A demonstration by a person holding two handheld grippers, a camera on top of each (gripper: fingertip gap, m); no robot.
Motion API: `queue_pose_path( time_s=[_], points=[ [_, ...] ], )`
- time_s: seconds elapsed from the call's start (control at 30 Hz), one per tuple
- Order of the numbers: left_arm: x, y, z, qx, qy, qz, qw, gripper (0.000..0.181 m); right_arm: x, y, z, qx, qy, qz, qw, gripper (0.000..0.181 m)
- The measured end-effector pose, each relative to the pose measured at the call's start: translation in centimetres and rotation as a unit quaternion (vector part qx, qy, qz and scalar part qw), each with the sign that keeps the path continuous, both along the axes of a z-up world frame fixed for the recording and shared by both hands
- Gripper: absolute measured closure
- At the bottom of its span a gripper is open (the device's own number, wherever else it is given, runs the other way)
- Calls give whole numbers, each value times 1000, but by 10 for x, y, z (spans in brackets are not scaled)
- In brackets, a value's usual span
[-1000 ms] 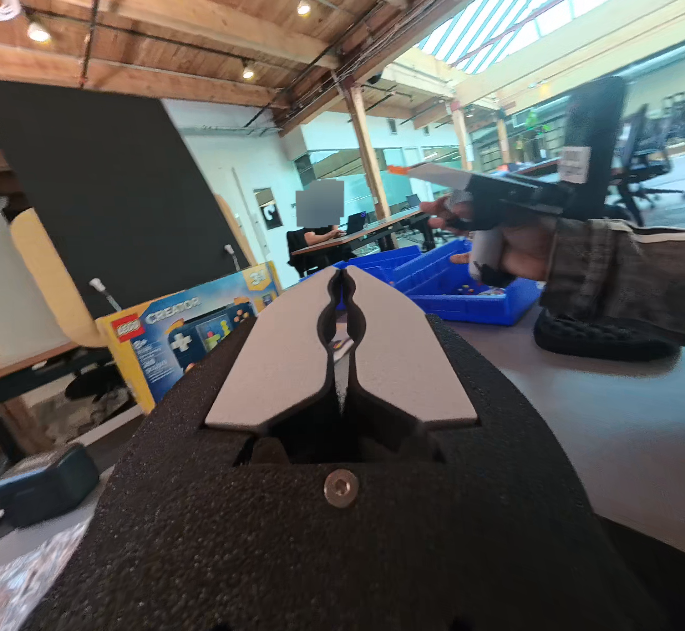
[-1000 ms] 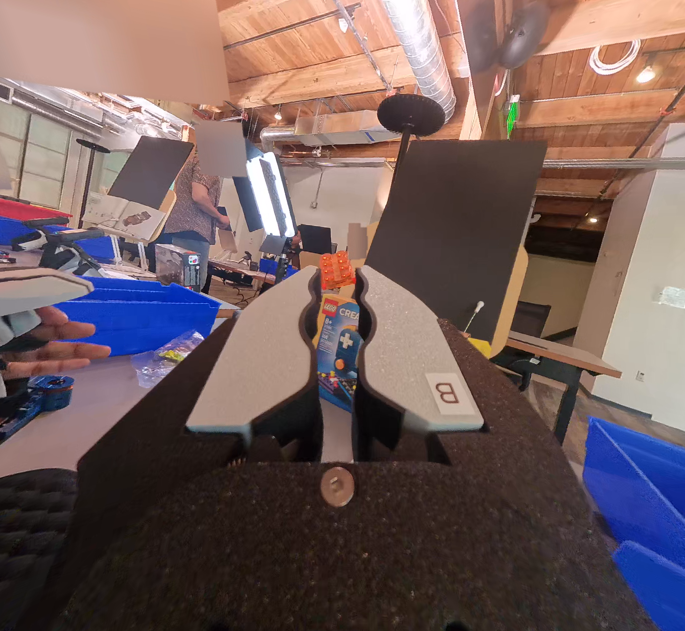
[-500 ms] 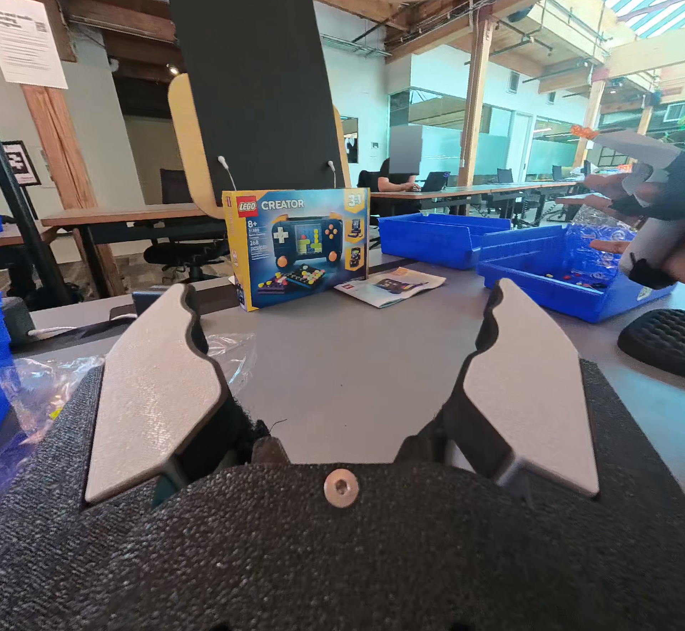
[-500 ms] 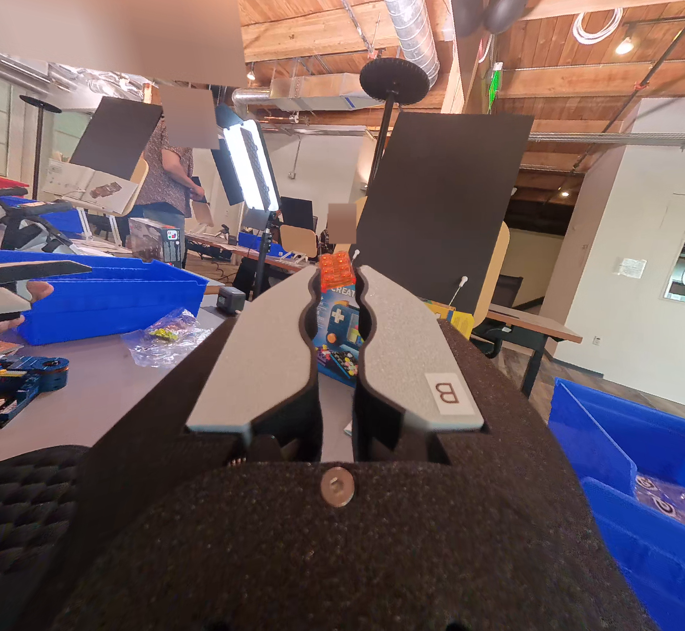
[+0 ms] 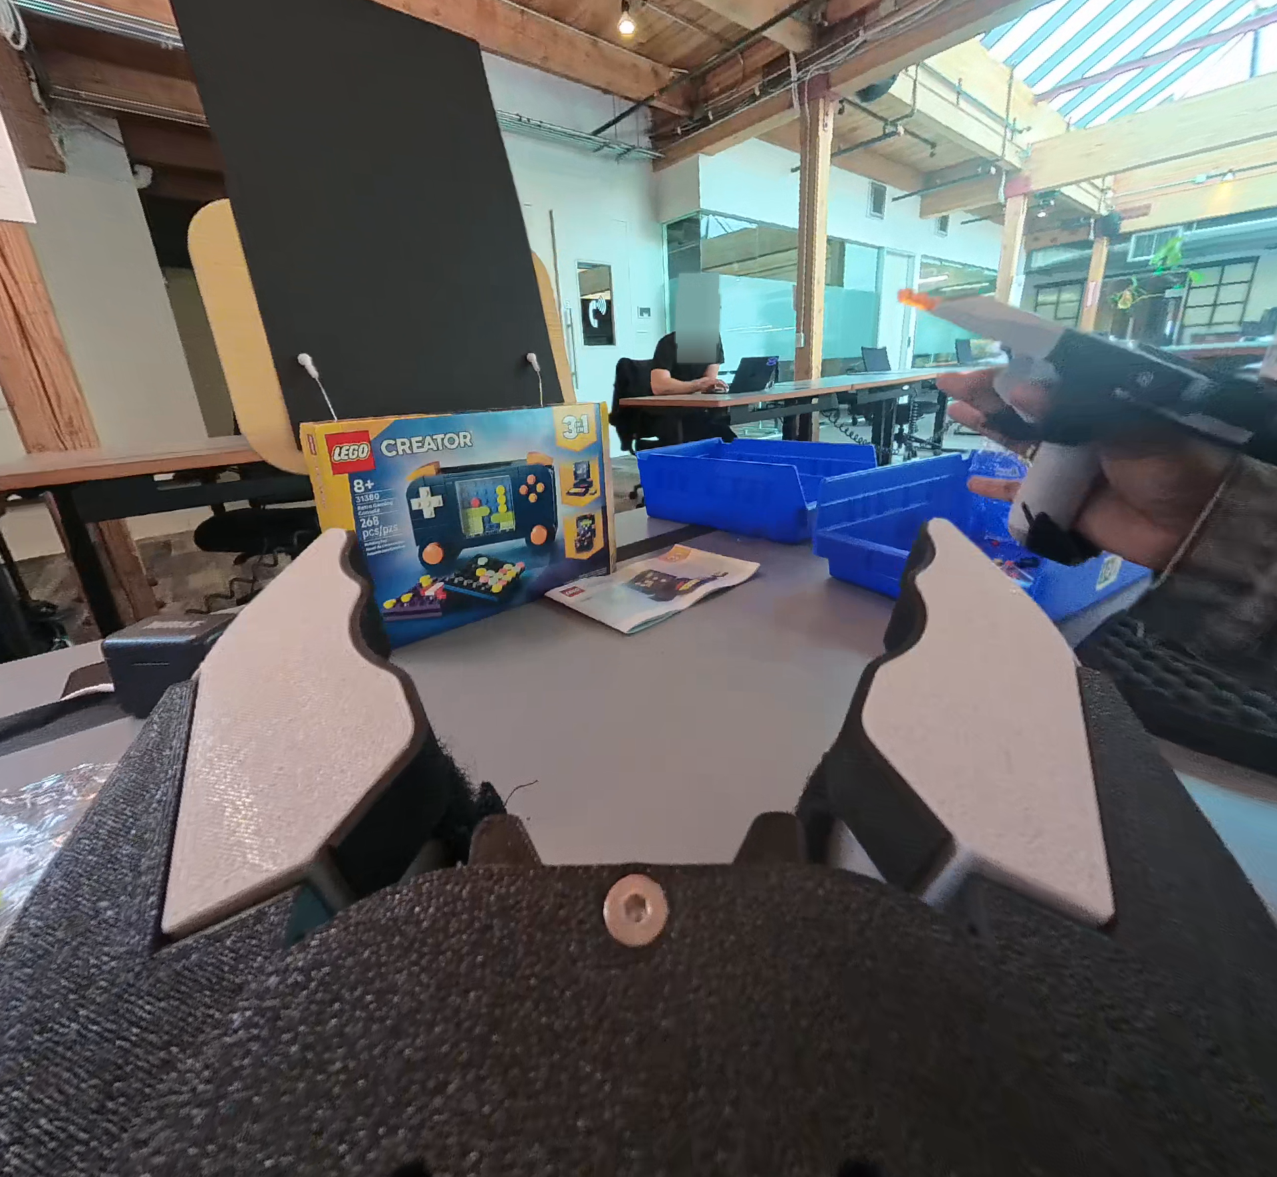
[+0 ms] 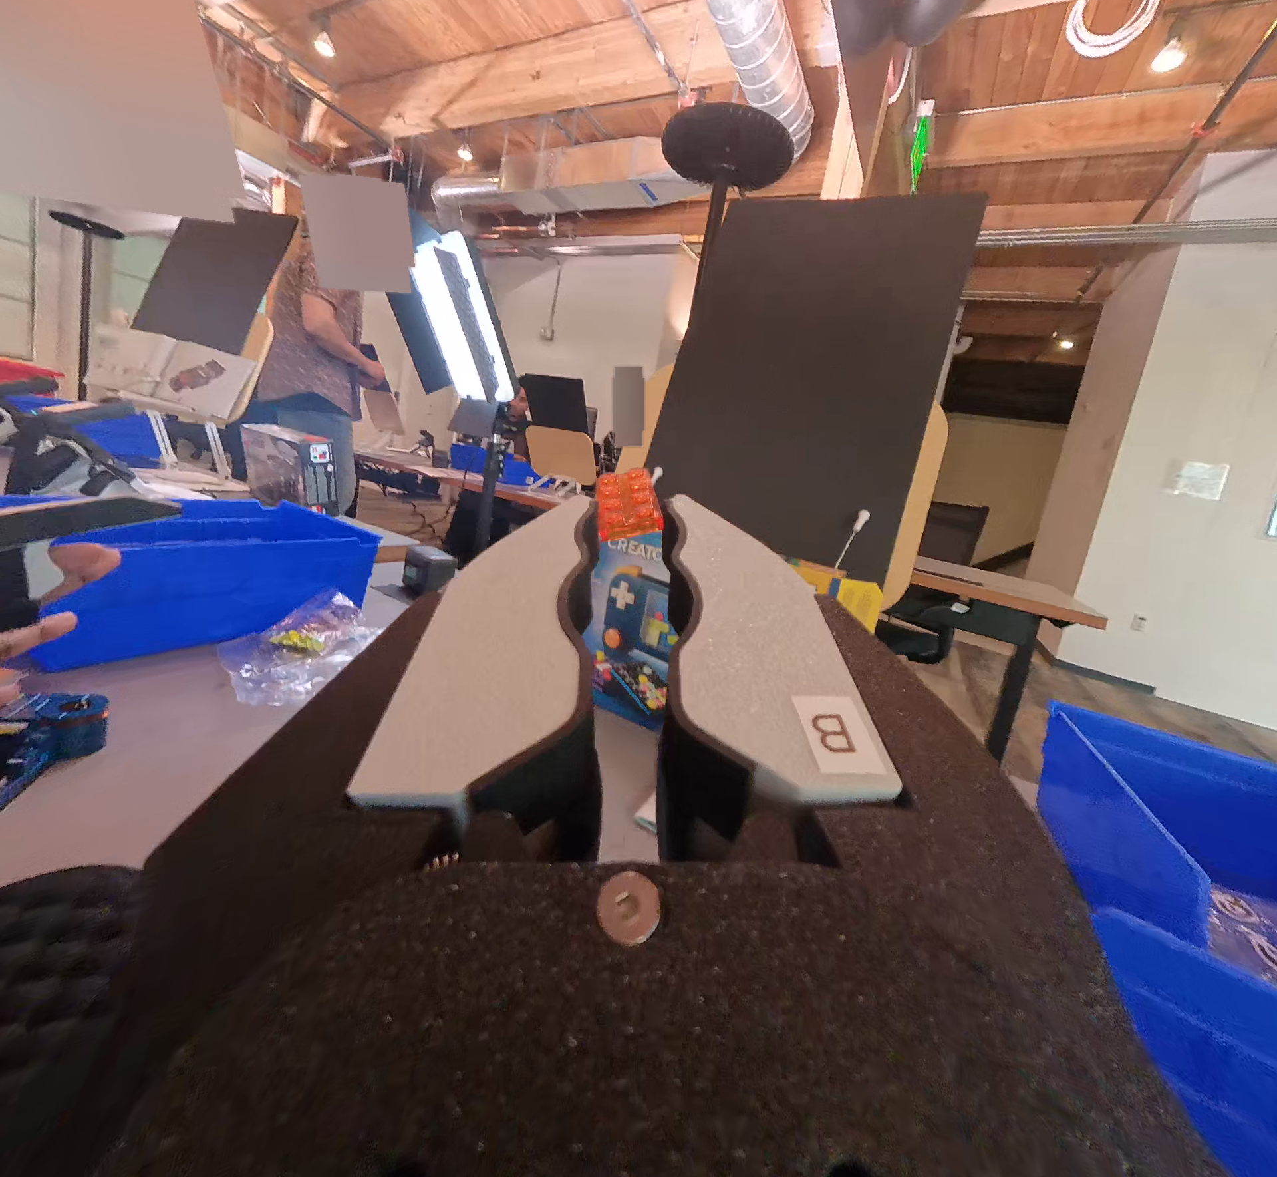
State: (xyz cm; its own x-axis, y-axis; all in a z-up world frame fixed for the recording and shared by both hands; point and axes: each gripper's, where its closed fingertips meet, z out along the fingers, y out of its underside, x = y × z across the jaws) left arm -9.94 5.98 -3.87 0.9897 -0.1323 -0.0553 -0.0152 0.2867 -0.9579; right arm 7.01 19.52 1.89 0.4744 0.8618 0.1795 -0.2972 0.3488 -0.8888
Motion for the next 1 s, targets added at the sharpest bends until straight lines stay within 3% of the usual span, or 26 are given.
queue_pose_path(
  time_s=[0.17,0.37,0.47,0.63,0.8,1.0],
  points=[
    [-3,-11,-9,-19,29,9,999,42,-9,-8,4,9,1,4,1000,164],
    [-16,-16,61,44,55,-28,997,46,-3,-5,10,-7,17,-23,1000,164],
    [-24,-11,75,33,74,-30,996,46,3,-8,23,-4,38,-41,998,164],
    [-22,-7,58,-24,63,-81,994,50,7,-10,36,2,38,-63,997,164],
    [-35,-7,45,-55,86,-53,993,52,-1,-4,41,-3,36,-85,996,164],
    [-51,-6,36,-65,71,-43,994,52,-9,-8,56,-9,70,-62,996,165]
  ],
)
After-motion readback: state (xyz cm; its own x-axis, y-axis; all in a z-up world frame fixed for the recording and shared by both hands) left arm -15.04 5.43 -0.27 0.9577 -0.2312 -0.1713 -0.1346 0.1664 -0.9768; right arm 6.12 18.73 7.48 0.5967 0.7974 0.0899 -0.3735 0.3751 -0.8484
